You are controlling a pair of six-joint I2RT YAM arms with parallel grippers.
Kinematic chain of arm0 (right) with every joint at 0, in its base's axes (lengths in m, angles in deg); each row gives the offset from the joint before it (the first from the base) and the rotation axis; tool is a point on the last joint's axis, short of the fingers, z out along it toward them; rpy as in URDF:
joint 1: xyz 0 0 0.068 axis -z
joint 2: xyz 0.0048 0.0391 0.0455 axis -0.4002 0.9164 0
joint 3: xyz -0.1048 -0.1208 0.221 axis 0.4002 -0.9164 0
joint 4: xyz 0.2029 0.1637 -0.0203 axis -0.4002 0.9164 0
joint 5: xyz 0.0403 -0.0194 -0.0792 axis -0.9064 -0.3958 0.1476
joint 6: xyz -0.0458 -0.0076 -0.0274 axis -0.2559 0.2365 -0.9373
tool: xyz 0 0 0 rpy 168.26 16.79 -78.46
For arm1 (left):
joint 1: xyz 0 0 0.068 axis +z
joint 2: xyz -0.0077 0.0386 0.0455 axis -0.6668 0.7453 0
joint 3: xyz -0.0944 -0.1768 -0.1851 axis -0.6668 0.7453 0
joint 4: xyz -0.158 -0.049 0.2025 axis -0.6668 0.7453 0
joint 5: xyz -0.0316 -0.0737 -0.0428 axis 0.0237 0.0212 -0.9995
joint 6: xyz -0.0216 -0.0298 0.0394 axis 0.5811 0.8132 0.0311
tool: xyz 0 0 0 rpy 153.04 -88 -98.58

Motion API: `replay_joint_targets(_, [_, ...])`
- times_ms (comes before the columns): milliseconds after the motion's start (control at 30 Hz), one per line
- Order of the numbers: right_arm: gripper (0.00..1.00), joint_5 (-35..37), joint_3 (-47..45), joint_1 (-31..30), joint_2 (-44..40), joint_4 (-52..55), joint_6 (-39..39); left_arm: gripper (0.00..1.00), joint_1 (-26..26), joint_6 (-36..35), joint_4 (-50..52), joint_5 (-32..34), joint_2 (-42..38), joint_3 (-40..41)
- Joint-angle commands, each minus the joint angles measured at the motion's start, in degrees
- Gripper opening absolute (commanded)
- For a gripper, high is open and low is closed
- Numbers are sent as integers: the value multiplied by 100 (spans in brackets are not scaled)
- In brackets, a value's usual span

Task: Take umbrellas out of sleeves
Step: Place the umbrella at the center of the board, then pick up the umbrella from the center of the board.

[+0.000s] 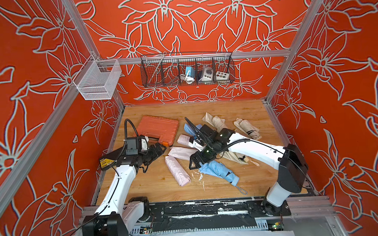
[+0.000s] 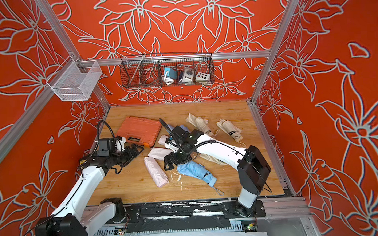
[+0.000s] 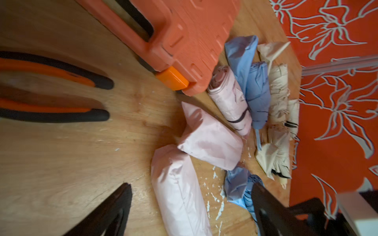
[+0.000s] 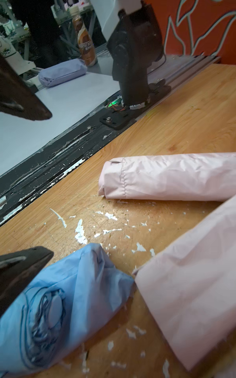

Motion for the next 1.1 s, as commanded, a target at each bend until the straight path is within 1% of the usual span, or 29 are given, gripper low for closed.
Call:
replay_joint_targets(0, [99, 382, 431, -328, 502, 123, -270, 91, 28, -146, 515, 635, -45, -118])
replay_joint_targets(200, [98, 1013, 1161, -814, 1233, 160, -430, 92, 31, -113, 596, 825, 40, -151])
replay_joint_targets(267, [97, 1233, 1233, -878, 1397, 103, -397, 93, 28, 19, 753, 1247, 133, -202])
replay_joint_targets(300, [96, 1329, 1266, -903, 1477, 60, -371, 97, 29, 172, 848, 1540, 186, -223])
replay_joint_targets(333, [96, 1435, 1284, -934, 1560, 22, -339, 98, 55, 207, 871, 1644, 236, -228])
replay_joint_targets(467, [96, 1685, 1442, -1044, 1867, -78, -289, 98, 171, 121, 816, 1541, 333, -227])
replay_joint_targets(667, [95, 2136, 1935, -1154, 2434, 95, -282, 98, 407, -38, 762, 1266, 565, -234])
replay_joint_targets(767, [95, 2282, 2033, -1174, 2610, 31, -242, 98, 425, -95, 740, 1123, 705, -228])
replay_joint_targets(867, [93, 2400, 2208, -1183, 2835, 199, -219, 98, 429, -124, 703, 1043, 820, -227])
replay_joint_targets(1067, [87, 2895, 2123, -1234, 2854, 222, -394, 98, 430, -162, 646, 868, 984, -209])
